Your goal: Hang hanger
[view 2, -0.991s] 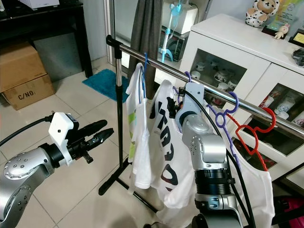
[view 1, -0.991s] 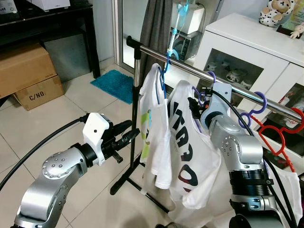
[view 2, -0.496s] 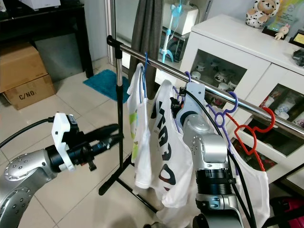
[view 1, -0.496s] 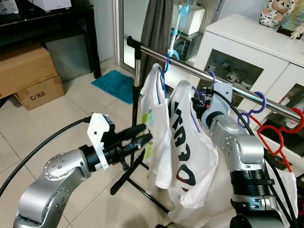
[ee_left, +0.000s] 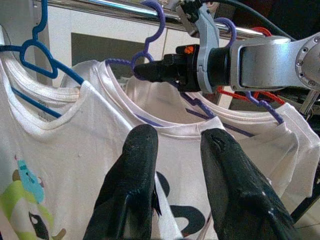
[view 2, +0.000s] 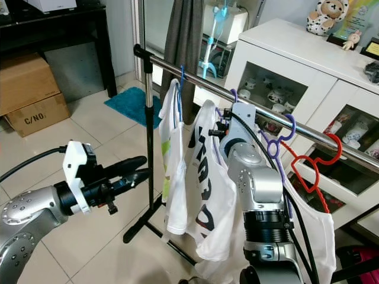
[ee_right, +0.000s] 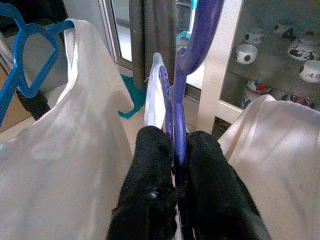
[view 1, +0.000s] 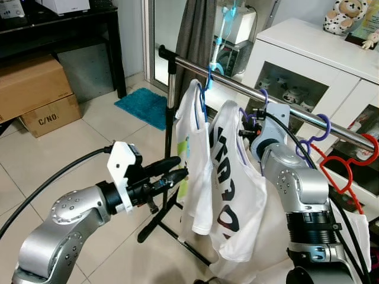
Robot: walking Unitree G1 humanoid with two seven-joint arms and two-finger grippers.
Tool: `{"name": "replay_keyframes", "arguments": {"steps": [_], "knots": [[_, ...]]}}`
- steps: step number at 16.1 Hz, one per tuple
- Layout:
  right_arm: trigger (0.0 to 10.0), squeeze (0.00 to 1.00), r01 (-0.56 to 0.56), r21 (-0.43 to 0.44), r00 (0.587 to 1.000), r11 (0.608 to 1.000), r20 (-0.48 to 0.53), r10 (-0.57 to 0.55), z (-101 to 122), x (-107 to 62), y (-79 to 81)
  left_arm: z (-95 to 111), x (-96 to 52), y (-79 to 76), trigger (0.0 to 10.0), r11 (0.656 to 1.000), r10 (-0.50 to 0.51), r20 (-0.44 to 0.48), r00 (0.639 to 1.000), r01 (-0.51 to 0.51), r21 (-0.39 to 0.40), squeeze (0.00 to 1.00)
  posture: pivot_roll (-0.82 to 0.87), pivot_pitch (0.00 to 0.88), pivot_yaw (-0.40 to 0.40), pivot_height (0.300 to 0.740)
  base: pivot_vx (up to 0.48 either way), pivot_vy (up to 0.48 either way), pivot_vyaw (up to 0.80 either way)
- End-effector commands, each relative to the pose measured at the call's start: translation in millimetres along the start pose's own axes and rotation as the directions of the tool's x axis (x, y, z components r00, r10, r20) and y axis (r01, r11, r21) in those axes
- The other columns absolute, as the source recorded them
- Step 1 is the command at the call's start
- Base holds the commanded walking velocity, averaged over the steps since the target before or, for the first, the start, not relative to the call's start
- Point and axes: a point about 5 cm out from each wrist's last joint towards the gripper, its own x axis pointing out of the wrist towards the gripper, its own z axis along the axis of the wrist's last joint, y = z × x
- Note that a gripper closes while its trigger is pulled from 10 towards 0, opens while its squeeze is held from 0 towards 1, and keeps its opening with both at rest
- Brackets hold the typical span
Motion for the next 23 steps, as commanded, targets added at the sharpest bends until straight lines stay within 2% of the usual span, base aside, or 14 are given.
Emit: {"name": "replay_keyframes", "arguments": {"steps": [1,8,10,12,14,15,17,18,21,23], "knots": [[0.0,0.0,0.013,0.006,1.0,1.0,0.021,-0.013,5.7,-0.1,-2.3,4.3,1.2,-0.4,10.0,1.0,-0.005,0.004,1.0,0.005,0.014,0.0,0.05,0.0,-0.118,0.74,0.0,0.0,0.0],[0.0,0.0,-0.001,-0.003,1.0,1.0,0.008,0.001,-1.2,2.4,5.7,4.9,-1.3,2.0,10.0,0.998,0.047,-0.001,0.999,-0.047,0.037,0.0,0.07,0.0,-0.127,0.74,0.0,0.0,0.0],[0.0,0.0,-0.009,-0.01,1.0,1.0,0.022,0.009,0.2,0.4,7.8,6.4,-3.0,3.9,10.0,0.995,0.089,0.012,0.996,-0.09,0.048,0.0,0.07,0.0,-0.132,0.74,0.0,0.0,0.0],[0.0,0.0,-0.007,0.022,0.988,1.0,0.153,0.003,14.5,-9.4,4.5,-0.8,-2.7,17.5,10.0,0.965,0.253,-0.046,0.966,-0.248,0.089,0.0,0.06,0.0,-0.128,0.74,0.0,0.0,0.0],[0.0,0.0,-0.011,0.034,0.976,0.999,0.217,0.003,16.0,-22.1,0.6,0.6,-2.2,22.7,10.0,0.935,0.345,-0.005,0.939,-0.343,0.092,0.0,0.06,0.0,-0.132,0.74,0.0,0.0,0.0],[0.0,0.0,-0.012,0.036,0.975,0.999,0.224,0.004,15.0,-24.7,-0.1,0.7,-2.2,22.9,10.0,0.93,0.356,-0.003,0.934,-0.354,0.096,0.0,0.06,0.0,-0.132,0.74,0.0,0.0,0.0],[0.0,0.0,-0.08,0.005,0.968,0.997,0.239,0.076,2.7,-40.8,6.8,-4.3,-0.5,21.4,10.0,0.92,0.385,-0.007,0.923,-0.383,0.078,0.0,0.06,0.0,-0.131,0.74,0.0,0.0,0.0],[0.0,0.0,-0.096,0.019,0.968,0.995,0.233,0.089,-2.7,-45.6,9.0,-5.0,0.7,20.9,10.0,0.918,0.39,-0.005,0.921,-0.389,0.072,0.0,0.06,0.0,-0.131,0.74,0.0,0.0,0.0],[0.0,0.0,-0.097,0.062,0.972,0.993,0.219,0.081,-10.2,-50.6,6.9,-6.1,0.2,20.6,10.0,0.912,0.406,-0.004,0.914,-0.405,0.072,0.0,0.06,0.0,-0.124,0.74,0.0,0.0,0.0],[0.0,0.0,-0.136,0.049,0.973,0.989,0.194,0.125,-14.5,-52.2,6.8,-6.4,0.1,21.3,10.0,0.911,0.407,-0.007,0.913,-0.406,0.073,0.0,0.06,0.0,-0.119,0.74,-0.317,0.0,0.0]]}}
